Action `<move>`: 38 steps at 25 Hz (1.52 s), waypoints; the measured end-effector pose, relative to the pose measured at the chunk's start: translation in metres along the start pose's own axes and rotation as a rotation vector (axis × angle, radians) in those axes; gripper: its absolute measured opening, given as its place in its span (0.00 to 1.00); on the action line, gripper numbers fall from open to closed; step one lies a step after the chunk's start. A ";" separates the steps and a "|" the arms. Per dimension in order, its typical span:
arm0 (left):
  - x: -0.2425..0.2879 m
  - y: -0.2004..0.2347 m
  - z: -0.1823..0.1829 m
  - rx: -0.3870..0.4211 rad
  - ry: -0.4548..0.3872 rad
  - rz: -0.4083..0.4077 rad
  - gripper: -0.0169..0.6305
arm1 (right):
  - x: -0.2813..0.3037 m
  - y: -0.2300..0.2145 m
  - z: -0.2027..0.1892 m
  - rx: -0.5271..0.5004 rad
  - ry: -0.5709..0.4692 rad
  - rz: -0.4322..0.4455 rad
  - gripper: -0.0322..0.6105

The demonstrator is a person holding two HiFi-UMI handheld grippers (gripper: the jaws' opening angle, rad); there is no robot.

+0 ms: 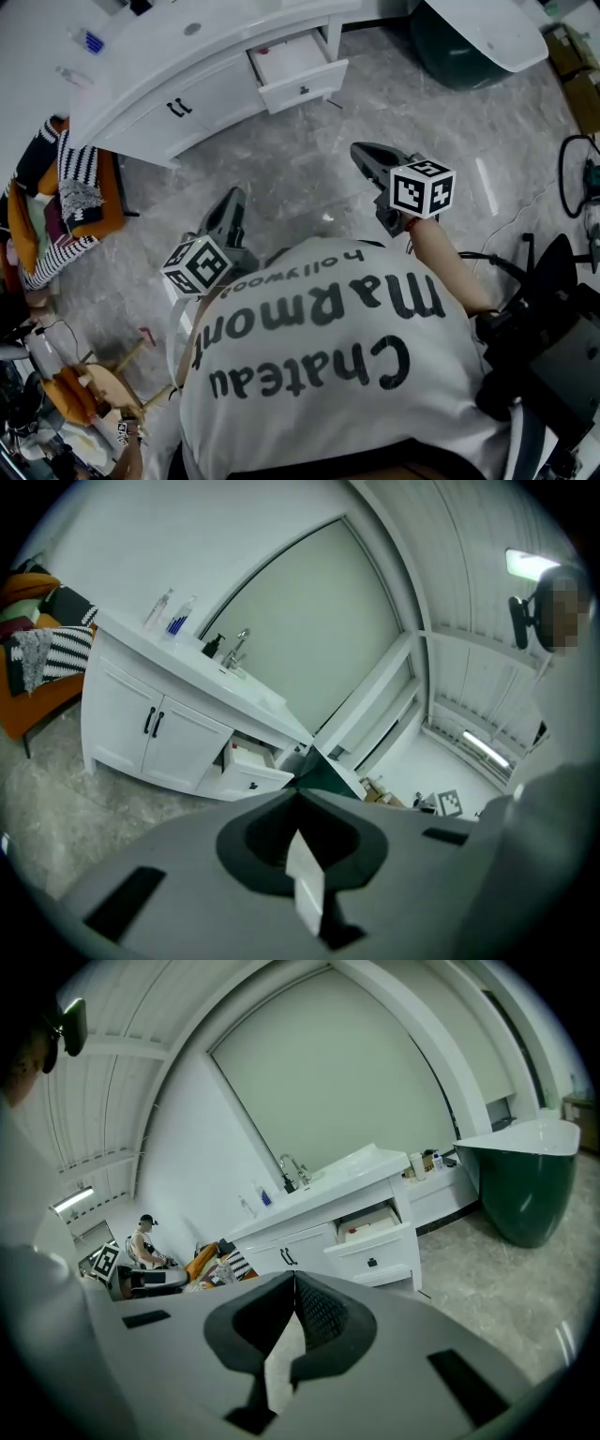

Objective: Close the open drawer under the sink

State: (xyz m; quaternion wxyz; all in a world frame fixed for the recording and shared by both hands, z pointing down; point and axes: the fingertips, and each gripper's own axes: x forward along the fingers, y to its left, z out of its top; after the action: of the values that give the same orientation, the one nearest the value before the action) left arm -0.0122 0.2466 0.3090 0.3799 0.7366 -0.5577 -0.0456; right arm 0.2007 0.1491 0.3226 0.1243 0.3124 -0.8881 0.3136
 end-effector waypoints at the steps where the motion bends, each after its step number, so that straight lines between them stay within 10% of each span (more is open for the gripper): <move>1: 0.001 0.002 0.000 0.005 0.003 0.006 0.04 | -0.001 -0.001 0.001 0.002 -0.004 -0.004 0.07; 22: 0.015 0.046 0.031 0.071 0.054 -0.064 0.04 | 0.068 0.017 0.001 0.002 0.055 -0.004 0.07; 38: 0.116 0.105 0.146 0.150 0.185 -0.218 0.04 | 0.153 -0.004 0.043 0.166 -0.001 -0.171 0.07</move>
State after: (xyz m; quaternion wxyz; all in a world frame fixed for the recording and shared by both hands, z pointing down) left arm -0.1234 0.0631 0.3113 0.3663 0.8200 -0.4392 0.0232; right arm 0.0836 0.0464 0.3551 0.1237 0.3963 -0.8293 0.3741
